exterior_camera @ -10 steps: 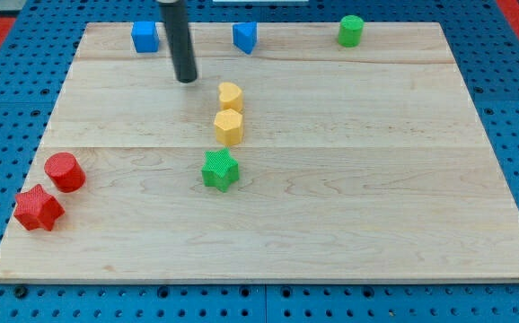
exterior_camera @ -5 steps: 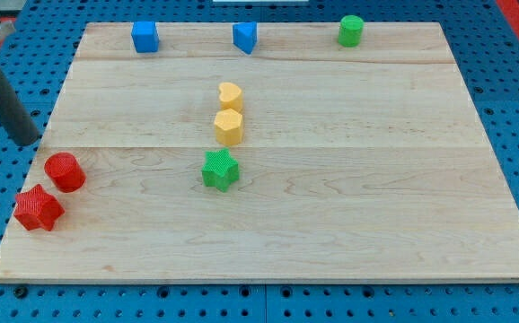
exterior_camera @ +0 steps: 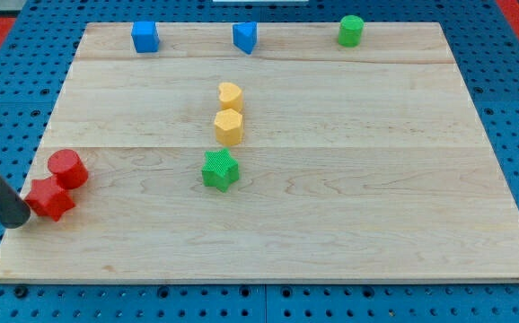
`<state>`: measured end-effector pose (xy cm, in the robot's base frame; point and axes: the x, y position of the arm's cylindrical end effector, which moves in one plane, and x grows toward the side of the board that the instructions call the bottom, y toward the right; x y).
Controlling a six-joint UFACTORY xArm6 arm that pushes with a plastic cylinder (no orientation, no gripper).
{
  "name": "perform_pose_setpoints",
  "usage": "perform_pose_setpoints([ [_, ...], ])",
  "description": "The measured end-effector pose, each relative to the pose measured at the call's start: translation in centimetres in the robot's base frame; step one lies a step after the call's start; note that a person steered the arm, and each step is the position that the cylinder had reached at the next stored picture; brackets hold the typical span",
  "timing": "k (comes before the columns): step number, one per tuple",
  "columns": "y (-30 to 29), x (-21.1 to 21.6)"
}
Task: Move the red star vertically above the red circle
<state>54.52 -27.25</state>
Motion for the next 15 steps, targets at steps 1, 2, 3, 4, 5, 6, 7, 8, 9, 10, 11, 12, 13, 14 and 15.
perform_pose_setpoints([
  [1,0.3,-2.1],
  [2,2.3,-3.4],
  [3,3.1,-2.3],
  [4,5.8,-2.1],
  [5,9.4,-2.9],
  [6,10.3,-4.9],
  [7,12.2,-5.3],
  [8,14.5,-6.2],
  [9,11.8,-9.4],
  [10,8.2,-11.4],
  [11,8.6,-13.0],
  [12,8.2,-14.8],
  [13,9.7,-15.0],
  [14,9.9,-15.2],
  [15,10.0,-15.2],
])
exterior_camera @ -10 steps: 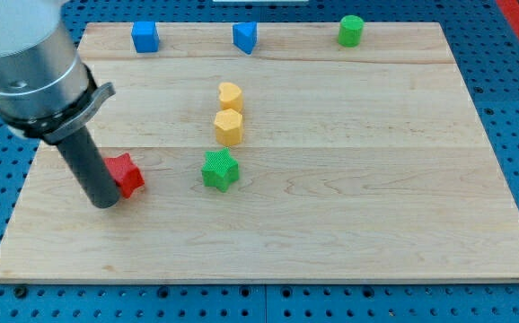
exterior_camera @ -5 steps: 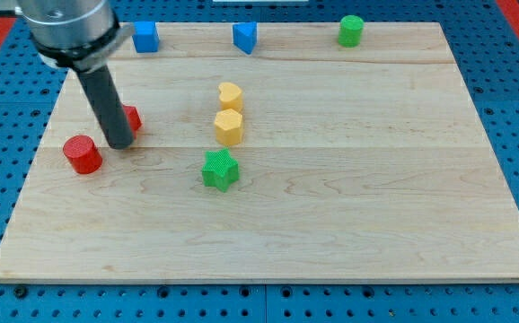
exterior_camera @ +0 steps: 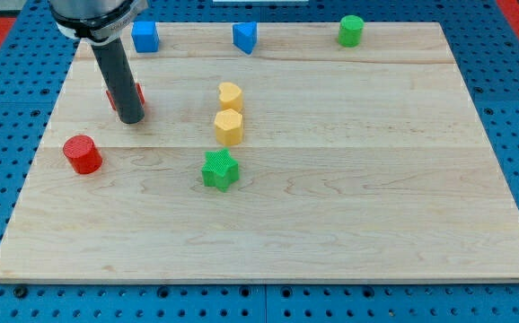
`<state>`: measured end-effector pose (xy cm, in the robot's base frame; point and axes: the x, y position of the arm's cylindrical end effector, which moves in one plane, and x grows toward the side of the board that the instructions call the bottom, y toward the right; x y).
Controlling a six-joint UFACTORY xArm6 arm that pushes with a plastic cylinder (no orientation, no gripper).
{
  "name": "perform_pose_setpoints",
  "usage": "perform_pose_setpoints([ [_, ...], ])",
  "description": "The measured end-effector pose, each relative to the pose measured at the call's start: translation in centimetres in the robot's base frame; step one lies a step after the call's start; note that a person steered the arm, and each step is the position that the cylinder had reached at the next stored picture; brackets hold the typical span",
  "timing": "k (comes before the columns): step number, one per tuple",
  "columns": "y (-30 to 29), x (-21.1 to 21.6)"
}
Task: Move the red star vertically above the red circle
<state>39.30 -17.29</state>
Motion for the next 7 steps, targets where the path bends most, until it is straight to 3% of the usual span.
perform_pose_setpoints([
  [5,3.2,-4.9],
  [7,-0.5,-5.3],
])
